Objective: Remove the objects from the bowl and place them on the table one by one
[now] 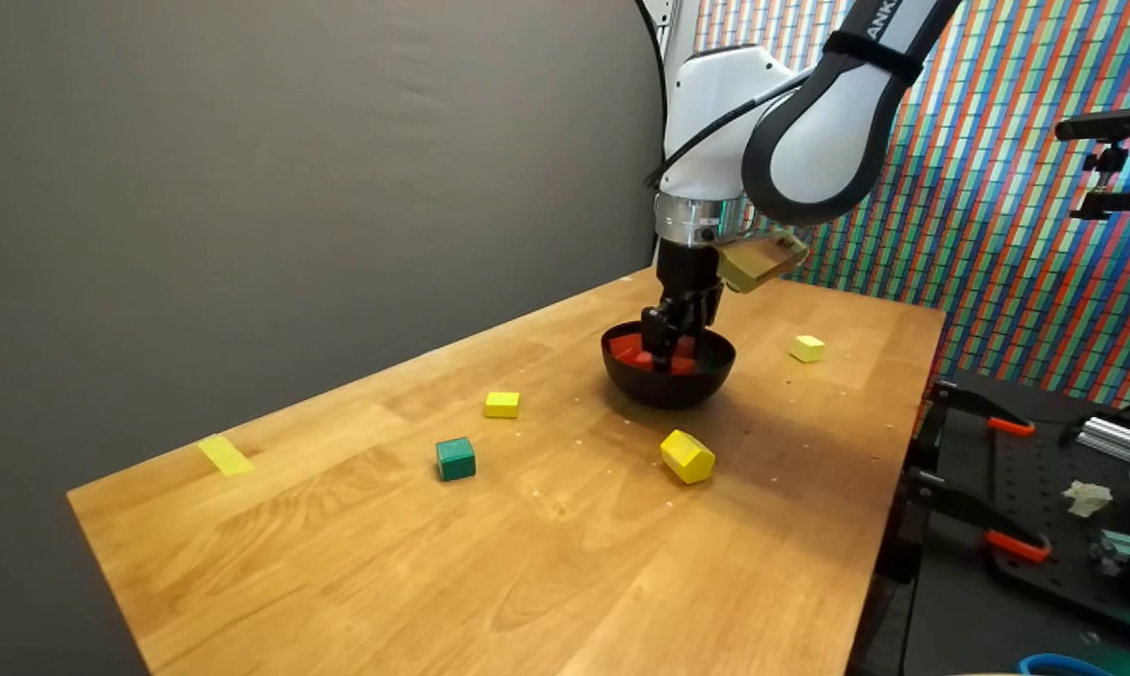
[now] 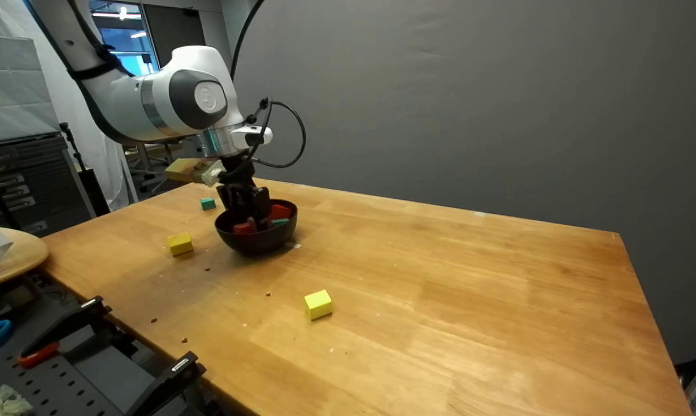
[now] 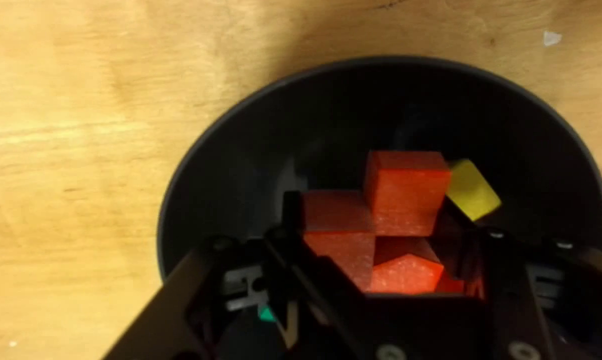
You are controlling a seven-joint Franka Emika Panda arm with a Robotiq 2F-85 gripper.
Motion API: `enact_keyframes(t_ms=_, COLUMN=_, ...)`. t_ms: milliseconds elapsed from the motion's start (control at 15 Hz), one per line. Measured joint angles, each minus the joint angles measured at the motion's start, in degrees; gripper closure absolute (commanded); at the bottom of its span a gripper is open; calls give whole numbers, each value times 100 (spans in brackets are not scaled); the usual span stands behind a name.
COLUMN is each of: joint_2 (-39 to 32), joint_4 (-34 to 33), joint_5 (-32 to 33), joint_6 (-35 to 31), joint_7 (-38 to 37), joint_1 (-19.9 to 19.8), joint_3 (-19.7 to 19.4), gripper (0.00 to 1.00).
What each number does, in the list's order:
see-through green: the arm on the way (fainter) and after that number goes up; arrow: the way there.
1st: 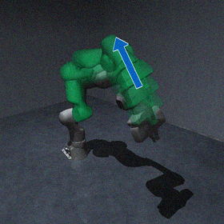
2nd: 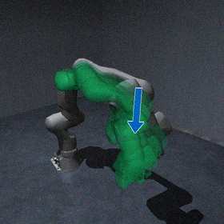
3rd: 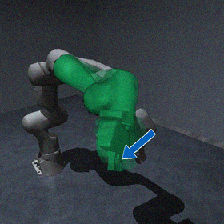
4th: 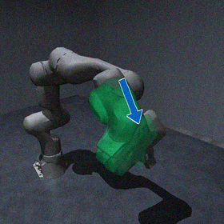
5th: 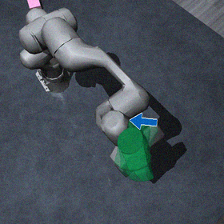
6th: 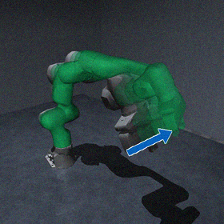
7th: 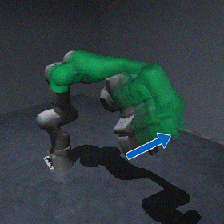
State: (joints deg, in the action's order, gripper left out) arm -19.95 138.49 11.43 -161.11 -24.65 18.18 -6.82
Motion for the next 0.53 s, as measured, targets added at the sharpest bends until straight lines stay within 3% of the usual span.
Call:
enact_keyframes(t_ms=267, joint_2=1069, joint_4=302, joint_5=766, joint_6=48, joint_7=-544, joint_1=180, joint_3=-262, gripper=62)
enact_keyframes(t_ms=533, joint_2=2033, joint_4=557, joint_5=1089, joint_6=159, joint_7=-928, joint_1=-255, joint_3=-260, gripper=62)
